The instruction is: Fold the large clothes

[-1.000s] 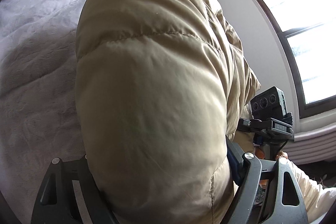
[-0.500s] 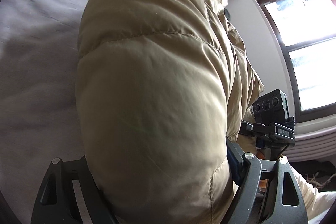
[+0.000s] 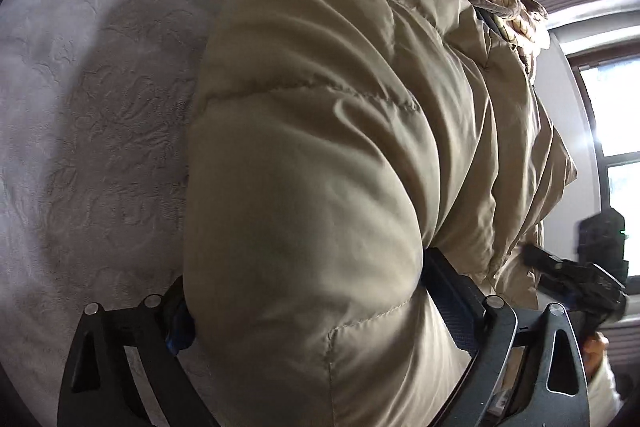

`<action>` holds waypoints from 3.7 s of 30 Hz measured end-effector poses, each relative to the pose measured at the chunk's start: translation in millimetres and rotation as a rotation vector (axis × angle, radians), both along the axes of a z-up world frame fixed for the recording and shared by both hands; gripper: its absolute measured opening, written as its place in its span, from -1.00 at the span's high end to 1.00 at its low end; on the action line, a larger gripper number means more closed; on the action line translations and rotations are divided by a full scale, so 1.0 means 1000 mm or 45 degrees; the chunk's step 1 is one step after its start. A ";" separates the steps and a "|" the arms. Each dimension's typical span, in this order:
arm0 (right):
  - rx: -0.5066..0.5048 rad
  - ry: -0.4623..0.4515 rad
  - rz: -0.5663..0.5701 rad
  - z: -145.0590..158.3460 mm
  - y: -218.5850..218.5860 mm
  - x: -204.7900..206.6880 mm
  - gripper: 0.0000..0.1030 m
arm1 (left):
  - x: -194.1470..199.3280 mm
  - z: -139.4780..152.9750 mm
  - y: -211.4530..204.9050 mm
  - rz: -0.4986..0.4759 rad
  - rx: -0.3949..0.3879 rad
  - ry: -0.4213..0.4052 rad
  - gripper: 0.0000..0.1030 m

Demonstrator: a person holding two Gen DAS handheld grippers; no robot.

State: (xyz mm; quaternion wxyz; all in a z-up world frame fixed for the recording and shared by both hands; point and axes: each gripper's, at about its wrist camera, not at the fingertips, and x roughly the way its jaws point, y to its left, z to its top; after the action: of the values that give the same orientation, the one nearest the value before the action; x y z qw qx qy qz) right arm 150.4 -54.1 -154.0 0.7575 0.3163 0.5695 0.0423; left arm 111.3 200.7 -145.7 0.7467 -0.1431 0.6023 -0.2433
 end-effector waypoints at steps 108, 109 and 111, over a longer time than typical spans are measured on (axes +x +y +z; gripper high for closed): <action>-0.698 -0.137 -0.122 0.169 0.068 -0.064 -0.72 | -0.115 0.153 0.054 -0.153 0.526 -0.433 -0.99; -0.700 -0.150 -0.114 0.174 0.070 -0.065 -0.72 | -0.116 0.157 0.055 -0.147 0.519 -0.442 -0.99; -0.693 -0.166 -0.085 0.182 0.075 -0.065 -0.72 | -0.119 0.166 0.056 -0.127 0.510 -0.464 -0.99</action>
State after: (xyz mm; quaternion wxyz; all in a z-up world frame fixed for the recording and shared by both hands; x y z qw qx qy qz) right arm 85.6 20.7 28.3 0.8506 0.1164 0.4992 -0.1170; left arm -8.0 257.1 20.5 0.8432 0.0832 0.5005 -0.1775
